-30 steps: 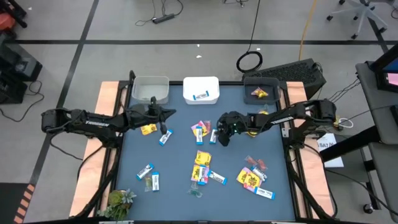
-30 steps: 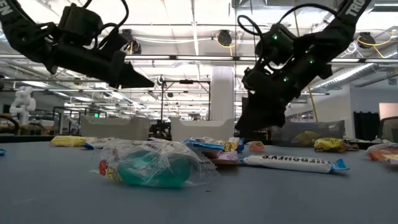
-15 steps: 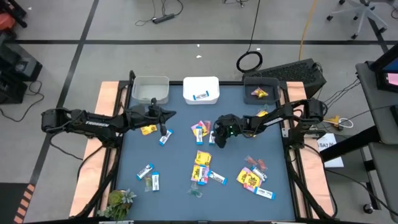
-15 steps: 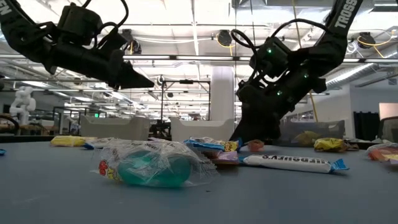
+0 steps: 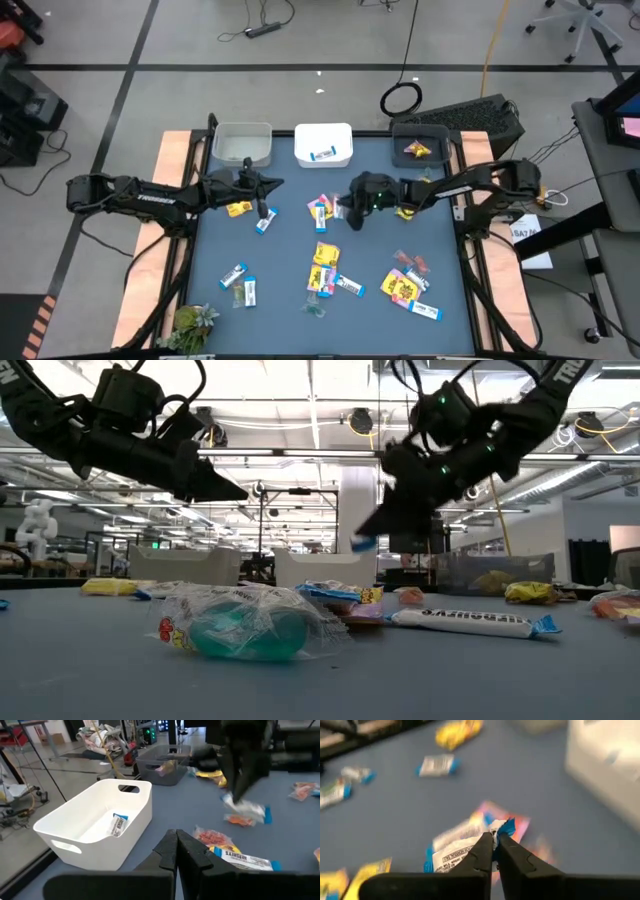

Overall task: Sort candy
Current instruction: Put the white chocolate into the white bin, then put the yellow candy pack into the black bin

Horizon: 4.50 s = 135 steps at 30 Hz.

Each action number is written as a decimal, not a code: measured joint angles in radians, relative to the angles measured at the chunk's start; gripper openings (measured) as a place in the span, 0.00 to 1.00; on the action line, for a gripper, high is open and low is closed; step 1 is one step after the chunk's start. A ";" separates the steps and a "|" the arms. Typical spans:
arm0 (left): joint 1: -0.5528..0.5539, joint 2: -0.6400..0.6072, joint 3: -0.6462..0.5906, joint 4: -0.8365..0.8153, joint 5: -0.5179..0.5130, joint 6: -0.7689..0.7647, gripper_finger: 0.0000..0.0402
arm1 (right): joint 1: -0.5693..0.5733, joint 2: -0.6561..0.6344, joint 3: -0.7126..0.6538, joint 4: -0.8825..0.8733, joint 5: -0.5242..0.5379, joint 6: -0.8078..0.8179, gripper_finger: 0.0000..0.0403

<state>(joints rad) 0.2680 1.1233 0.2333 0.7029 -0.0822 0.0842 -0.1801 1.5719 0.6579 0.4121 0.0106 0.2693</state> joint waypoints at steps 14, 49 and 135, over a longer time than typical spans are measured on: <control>0.000 0.000 0.000 0.048 0.000 0.039 0.02 | -0.286 0.112 0.353 -0.235 0.040 -0.270 0.01; 0.034 0.000 0.000 0.041 0.050 0.081 0.02 | -0.428 0.358 0.817 -0.785 -0.051 -0.411 0.29; 0.033 0.049 0.000 -0.056 0.053 0.113 0.02 | 0.440 0.020 0.295 -1.097 -0.184 0.393 0.01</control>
<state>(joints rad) 0.3007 1.1725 0.2337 0.6465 -0.0288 0.1969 0.2600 1.5916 0.9526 -0.6849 -0.1732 0.6619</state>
